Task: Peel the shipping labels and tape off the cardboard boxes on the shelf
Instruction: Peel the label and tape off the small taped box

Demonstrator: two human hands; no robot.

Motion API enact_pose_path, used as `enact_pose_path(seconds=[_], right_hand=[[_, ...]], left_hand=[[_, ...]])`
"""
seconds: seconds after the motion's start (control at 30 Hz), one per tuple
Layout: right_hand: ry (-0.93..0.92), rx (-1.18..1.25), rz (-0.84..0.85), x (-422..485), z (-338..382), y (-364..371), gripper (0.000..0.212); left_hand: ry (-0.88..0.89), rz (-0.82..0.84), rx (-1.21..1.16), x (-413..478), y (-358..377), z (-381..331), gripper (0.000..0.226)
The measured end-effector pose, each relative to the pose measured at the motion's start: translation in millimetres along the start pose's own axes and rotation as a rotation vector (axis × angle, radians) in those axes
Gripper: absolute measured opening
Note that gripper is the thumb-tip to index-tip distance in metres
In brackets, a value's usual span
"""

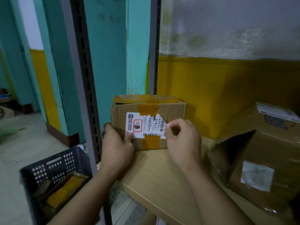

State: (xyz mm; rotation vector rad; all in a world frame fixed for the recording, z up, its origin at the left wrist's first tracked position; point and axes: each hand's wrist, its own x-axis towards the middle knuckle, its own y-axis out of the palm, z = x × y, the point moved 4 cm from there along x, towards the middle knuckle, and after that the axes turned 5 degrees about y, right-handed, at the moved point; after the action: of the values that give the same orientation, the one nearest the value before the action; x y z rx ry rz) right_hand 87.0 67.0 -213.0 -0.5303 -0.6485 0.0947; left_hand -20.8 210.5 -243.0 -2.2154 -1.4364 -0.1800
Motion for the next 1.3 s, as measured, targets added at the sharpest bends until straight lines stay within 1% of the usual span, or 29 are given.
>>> enact_pose_path(seconds=[0.07,0.17,0.2,0.27,0.43,0.5,0.57,0.63,0.7,0.87,0.93,1.1,1.17,1.23,1.3], right_hand=[[0.062,0.073,-0.022,1,-3,-1,0.014],[0.113,0.118,-0.006,1,-4,-2,0.036],[0.117,0.123,-0.002,1,-3,-2,0.041],[0.1,0.115,0.002,0,-2,-1,0.045],[0.05,0.064,-0.015,1,3,3,0.042],[0.03,0.053,-0.044,2,5,3,0.038],[0.015,0.04,-0.072,4,5,4,0.03],[-0.003,0.006,-0.089,5,7,5,0.016],[-0.011,-0.04,-0.099,6,8,5,0.005],[0.009,-0.036,-0.122,7,5,1,0.013],[0.032,-0.034,-0.128,8,1,-1,0.014],[0.043,-0.005,-0.192,8,-4,-2,0.016],[0.05,-0.009,-0.171,8,-4,2,0.017],[0.051,-0.003,-0.163,7,-4,5,0.016],[0.054,0.012,-0.149,6,-5,5,0.016]], left_hand=[[0.007,0.003,-0.008,0,0,1,0.038],[0.006,0.01,-0.023,1,0,3,0.04],[0.005,0.013,-0.026,1,1,3,0.041],[0.012,0.015,-0.022,2,1,4,0.04],[0.046,0.021,0.008,1,2,3,0.039],[0.055,0.032,0.013,1,3,4,0.042],[0.062,0.041,0.017,1,3,5,0.046],[0.07,0.052,0.008,1,3,6,0.056],[0.081,0.062,-0.01,0,3,5,0.073],[0.105,0.063,-0.048,0,2,0,0.093],[0.122,0.062,-0.023,-1,2,-3,0.101],[0.231,0.154,0.073,-2,1,-9,0.102],[0.281,0.124,0.072,3,-4,-14,0.101],[0.383,0.077,0.062,9,-8,-26,0.094],[0.507,0.075,0.121,14,-9,-42,0.084]])
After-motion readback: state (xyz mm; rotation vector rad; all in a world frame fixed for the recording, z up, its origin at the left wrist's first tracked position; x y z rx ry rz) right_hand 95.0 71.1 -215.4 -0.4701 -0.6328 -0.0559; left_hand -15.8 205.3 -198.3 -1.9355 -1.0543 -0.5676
